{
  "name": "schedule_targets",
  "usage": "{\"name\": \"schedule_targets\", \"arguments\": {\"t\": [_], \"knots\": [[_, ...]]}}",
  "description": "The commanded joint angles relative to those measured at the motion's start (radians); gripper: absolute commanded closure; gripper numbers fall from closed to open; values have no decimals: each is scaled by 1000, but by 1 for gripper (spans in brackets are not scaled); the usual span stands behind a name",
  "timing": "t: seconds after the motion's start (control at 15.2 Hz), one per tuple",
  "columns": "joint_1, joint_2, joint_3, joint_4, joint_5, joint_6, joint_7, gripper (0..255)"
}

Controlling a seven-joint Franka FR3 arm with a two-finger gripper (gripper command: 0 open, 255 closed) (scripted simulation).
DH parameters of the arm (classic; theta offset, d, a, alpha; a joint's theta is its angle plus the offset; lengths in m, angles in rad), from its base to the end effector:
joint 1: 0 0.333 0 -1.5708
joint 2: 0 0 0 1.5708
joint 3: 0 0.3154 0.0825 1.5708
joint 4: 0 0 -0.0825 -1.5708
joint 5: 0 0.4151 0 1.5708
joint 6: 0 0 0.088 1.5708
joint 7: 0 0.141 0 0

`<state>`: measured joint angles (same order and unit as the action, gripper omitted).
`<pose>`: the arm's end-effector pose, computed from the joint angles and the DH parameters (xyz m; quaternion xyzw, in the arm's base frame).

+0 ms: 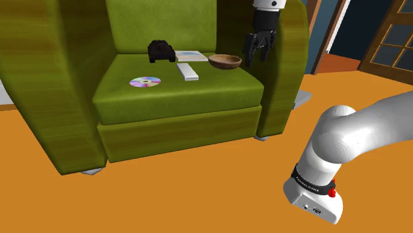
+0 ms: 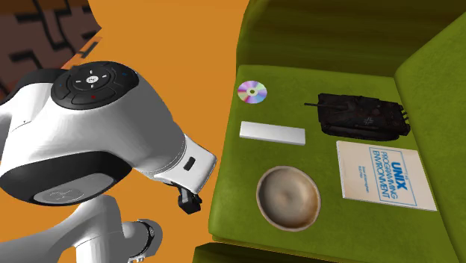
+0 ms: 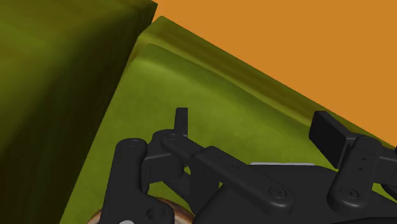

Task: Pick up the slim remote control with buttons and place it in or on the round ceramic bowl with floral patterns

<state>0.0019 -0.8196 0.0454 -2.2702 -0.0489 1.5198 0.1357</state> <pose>0.3254 0.0127 0.6058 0.9972 -0.0528 0.0377 0.0379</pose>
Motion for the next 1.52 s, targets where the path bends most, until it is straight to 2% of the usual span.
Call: {"name": "schedule_targets", "arguments": {"t": [0.0, 0.4, 0.79, 1.12, 1.45], "knots": [[0, 0, 0, 0, 0, 0, 0, 0], [-18, 237, 53, 139, 34, 77, 110, 0], [-35, 481, 95, 328, 42, 113, 217, 0], [-40, 693, 120, 528, 32, 109, 304, 0], [-32, 919, 133, 780, 10, 68, 385, 0]]}}
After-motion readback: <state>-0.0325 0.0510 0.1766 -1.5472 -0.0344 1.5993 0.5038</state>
